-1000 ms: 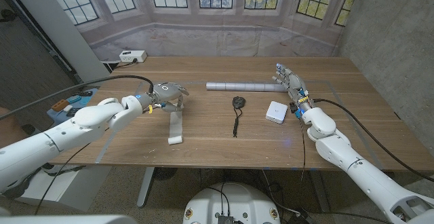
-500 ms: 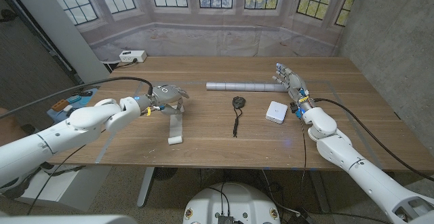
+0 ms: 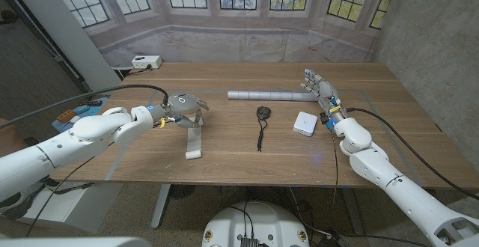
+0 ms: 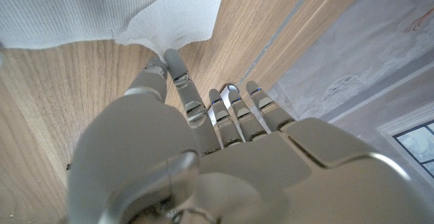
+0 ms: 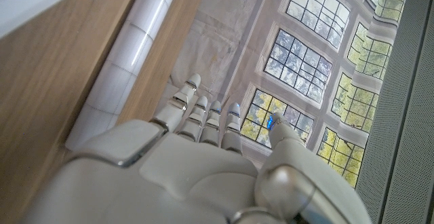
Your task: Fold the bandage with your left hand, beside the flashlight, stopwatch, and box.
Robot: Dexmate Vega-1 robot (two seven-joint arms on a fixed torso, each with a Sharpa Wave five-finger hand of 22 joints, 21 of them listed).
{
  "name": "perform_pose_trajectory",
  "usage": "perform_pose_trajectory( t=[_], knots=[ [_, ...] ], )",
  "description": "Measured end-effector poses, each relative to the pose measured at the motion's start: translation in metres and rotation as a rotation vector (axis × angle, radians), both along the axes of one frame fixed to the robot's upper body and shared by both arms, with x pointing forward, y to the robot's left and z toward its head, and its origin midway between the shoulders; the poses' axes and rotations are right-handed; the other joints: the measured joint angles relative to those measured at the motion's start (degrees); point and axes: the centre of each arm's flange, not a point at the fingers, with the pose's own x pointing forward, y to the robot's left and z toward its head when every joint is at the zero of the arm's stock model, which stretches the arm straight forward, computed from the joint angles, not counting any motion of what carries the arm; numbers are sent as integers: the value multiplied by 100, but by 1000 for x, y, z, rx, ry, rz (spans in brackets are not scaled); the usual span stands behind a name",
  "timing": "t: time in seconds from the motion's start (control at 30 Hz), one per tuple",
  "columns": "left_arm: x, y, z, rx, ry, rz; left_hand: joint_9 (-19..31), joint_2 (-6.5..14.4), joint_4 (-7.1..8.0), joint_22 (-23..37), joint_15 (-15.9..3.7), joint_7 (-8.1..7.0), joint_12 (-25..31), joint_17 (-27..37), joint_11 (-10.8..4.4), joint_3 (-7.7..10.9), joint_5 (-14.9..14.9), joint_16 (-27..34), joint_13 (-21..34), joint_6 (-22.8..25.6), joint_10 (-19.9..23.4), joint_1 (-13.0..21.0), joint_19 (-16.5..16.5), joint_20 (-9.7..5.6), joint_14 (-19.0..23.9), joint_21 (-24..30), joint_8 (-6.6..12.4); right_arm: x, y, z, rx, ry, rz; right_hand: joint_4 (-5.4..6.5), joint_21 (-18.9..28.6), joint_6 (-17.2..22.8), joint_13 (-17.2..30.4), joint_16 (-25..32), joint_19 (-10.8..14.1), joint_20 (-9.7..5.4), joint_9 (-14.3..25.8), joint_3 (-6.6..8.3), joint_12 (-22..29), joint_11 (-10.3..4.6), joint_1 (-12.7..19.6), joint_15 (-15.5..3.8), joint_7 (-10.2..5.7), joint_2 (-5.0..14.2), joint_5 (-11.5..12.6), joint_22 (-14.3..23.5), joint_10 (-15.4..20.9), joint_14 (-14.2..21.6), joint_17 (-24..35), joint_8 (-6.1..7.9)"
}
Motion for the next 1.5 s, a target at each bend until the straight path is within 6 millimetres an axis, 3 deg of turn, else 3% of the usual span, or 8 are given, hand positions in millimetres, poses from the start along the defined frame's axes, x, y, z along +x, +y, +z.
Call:
perform_pose_trajectory(
  t=[0.77, 1.5],
  knots=[
    [-12, -3, -2, 26, 28, -29, 0, 0, 0, 0, -9, -30, -22, 0, 22, 0, 0, 0, 0, -30, -22, 0, -21, 22, -52, 0, 44, -3, 4, 1, -11, -7, 5, 0, 0, 0, 0, 0, 0, 0, 0, 0, 0, 0, 0, 0, 0, 0, 0, 0, 0, 0, 0, 0],
    [-25, 13, -7, 47, 56, -51, -27, 0, 0, 0, -9, -30, -21, 0, 21, 0, 0, 0, 0, -30, -21, 0, -52, -10, -51, 0, 77, -3, 17, 0, -24, 4, 9, 0, 0, 0, 0, 0, 0, 0, 0, 0, 0, 0, 0, 0, 0, 0, 0, 0, 0, 0, 0, 0]
  ],
)
